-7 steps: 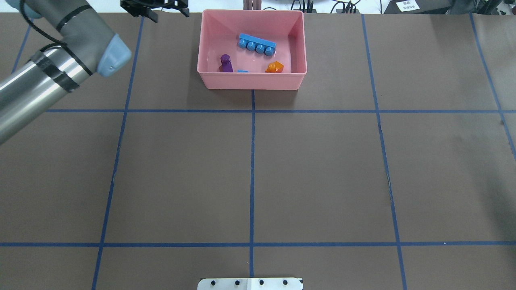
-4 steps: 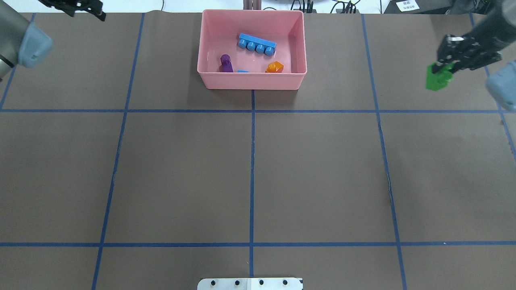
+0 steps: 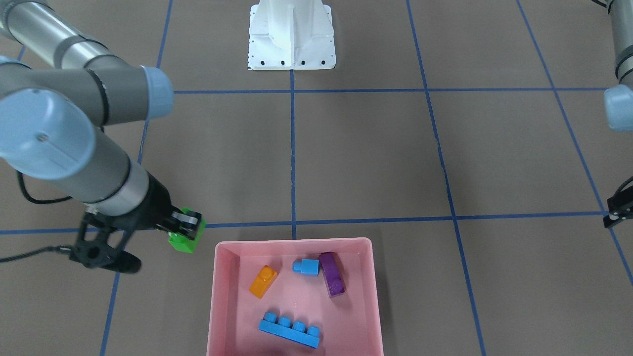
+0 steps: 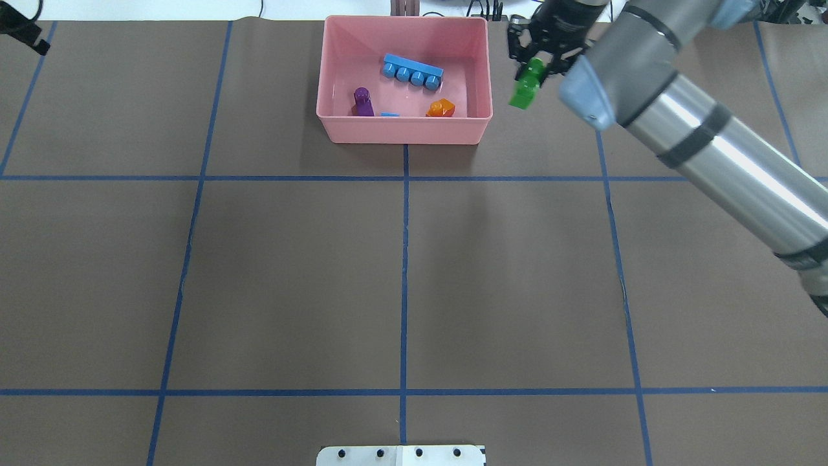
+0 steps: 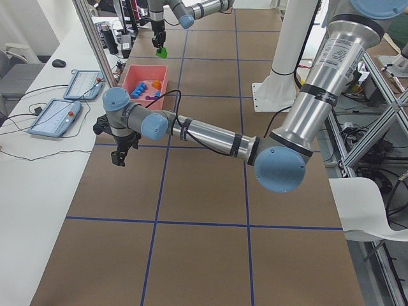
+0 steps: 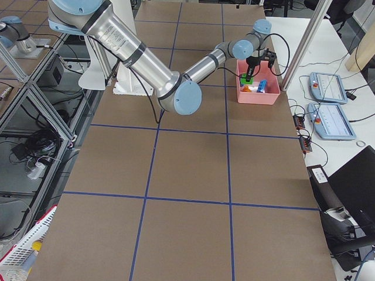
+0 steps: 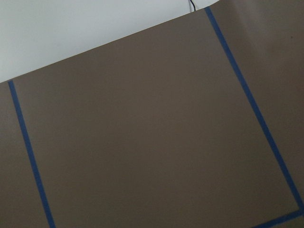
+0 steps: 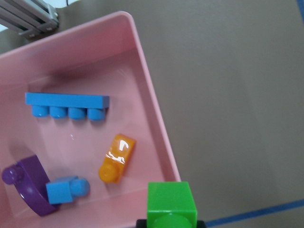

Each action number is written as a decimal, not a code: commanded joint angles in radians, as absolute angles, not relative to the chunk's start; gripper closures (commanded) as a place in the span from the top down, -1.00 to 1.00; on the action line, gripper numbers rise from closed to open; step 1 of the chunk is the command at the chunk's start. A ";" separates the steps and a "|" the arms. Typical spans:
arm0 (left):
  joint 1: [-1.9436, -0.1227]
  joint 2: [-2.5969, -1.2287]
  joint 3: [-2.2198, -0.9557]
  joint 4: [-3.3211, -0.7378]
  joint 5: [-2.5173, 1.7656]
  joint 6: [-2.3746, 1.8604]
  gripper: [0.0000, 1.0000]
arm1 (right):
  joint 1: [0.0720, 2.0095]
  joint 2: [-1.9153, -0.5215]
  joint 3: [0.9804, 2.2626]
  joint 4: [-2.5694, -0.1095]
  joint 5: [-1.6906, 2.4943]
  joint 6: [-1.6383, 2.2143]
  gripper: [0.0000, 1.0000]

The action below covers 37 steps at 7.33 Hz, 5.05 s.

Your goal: Put all blocks into box

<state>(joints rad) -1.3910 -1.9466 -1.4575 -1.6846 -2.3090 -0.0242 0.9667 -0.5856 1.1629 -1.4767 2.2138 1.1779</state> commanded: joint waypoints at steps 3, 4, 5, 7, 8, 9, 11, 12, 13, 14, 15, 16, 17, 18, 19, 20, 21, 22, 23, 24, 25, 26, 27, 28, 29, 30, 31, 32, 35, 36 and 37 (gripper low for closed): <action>-1.407 -1.649 -1.774 -1.536 -2.339 0.029 1.00 | 0.934 -0.345 0.687 -1.189 2.137 1.301 -1.00; -1.405 -1.611 -1.820 -1.534 -2.339 0.029 1.00 | 0.913 -0.347 0.684 -1.183 2.122 1.298 0.98; -1.405 -1.580 -1.844 -1.534 -2.341 0.029 1.00 | 0.917 -0.353 0.699 -1.181 2.137 1.287 1.00; -1.411 -1.548 -1.852 -1.536 -2.362 0.031 1.00 | 1.009 -0.612 1.097 -1.302 2.303 1.264 1.00; -1.411 -1.542 -1.844 -1.537 -2.362 0.035 1.00 | 1.050 -0.811 1.331 -1.360 2.315 1.177 1.00; -1.414 -1.545 -1.827 -1.536 -2.359 0.082 1.00 | 1.092 -0.982 1.496 -1.405 2.322 1.057 1.00; -1.459 -1.546 -1.804 -1.536 -2.359 0.100 1.00 | 1.251 -1.383 1.714 -1.413 2.384 0.679 1.00; -1.465 -1.545 -1.796 -1.536 -2.359 0.101 1.00 | 1.335 -1.528 1.761 -1.414 2.387 0.503 1.00; -1.470 -1.543 -1.789 -1.536 -2.359 0.101 1.00 | 1.398 -1.643 1.782 -1.413 2.385 0.363 1.00; -1.482 -1.534 -1.787 -1.536 -2.359 0.101 1.00 | 1.464 -1.740 1.770 -1.413 2.385 0.190 1.00; -1.500 -1.513 -1.775 -1.537 -2.355 0.101 1.00 | 1.541 -1.809 1.767 -1.419 2.385 0.047 1.00; -1.535 -1.490 -1.749 -1.542 -2.349 0.098 1.00 | 1.615 -1.851 1.772 -1.422 2.385 0.029 1.00; -1.572 -1.459 -1.720 -1.549 -2.349 0.100 1.00 | 1.643 -1.870 1.772 -1.424 2.385 0.028 1.00; -1.575 -1.453 -1.709 -1.554 -2.353 0.098 1.00 | 1.647 -1.865 1.755 -1.431 2.381 0.026 1.00; -1.575 -1.454 -1.688 -1.554 -2.350 0.088 1.00 | 1.647 -1.859 1.731 -1.431 2.381 0.026 1.00; -1.581 -1.459 -1.693 -1.552 -2.349 0.087 1.00 | 1.644 -1.856 1.727 -1.431 2.375 0.026 1.00; -1.623 -1.456 -1.701 -1.552 -2.350 0.087 1.00 | 1.643 -1.847 1.727 -1.433 2.372 0.026 1.00; -1.629 -1.451 -1.706 -1.562 -2.352 0.098 1.00 | 1.643 -1.848 1.727 -1.433 2.373 0.038 1.00; -1.632 -1.447 -1.712 -1.568 -2.349 0.098 1.00 | 1.641 -1.847 1.721 -1.434 2.372 0.041 1.00; -1.634 -1.421 -1.735 -1.583 -2.347 0.095 1.00 | 1.641 -1.841 1.723 -1.433 2.370 0.041 1.00; -1.632 -1.387 -1.759 -1.598 -2.349 0.088 1.00 | 1.641 -1.832 1.721 -1.433 2.368 0.041 1.00; -1.629 -1.385 -1.769 -1.598 -2.349 0.084 1.00 | 1.641 -1.819 1.714 -1.433 2.344 0.040 1.00; -1.623 -1.393 -1.767 -1.594 -2.347 0.083 1.00 | 1.641 -1.818 1.697 -1.431 2.342 0.041 1.00; -1.614 -1.403 -1.755 -1.591 -2.347 0.080 1.00 | 1.635 -1.803 1.695 -1.440 2.339 0.043 1.00; -1.597 -1.422 -1.744 -1.589 -2.338 0.034 1.00 | 1.602 -1.740 1.689 -1.532 2.324 0.043 1.00; -1.597 -1.424 -1.746 -1.591 -2.324 0.016 1.00 | 1.601 -1.661 1.690 -1.687 2.283 0.029 1.00; -1.597 -1.424 -1.746 -1.591 -2.324 0.015 1.00 | 1.601 -1.654 1.693 -1.713 2.276 0.026 1.00; -1.597 -1.424 -1.746 -1.594 -2.324 0.015 1.00 | 1.601 -1.658 1.694 -1.712 2.276 0.026 1.00; -1.597 -1.424 -1.749 -1.598 -2.327 0.015 1.00 | 1.600 -1.658 1.692 -1.709 2.286 0.029 1.00; -1.597 -1.424 -1.749 -1.598 -2.327 0.015 1.00 | 1.600 -1.658 1.693 -1.709 2.289 0.029 1.00; -1.597 -1.424 -1.747 -1.598 -2.332 0.017 1.00 | 1.600 -1.658 1.692 -1.709 2.290 0.029 1.00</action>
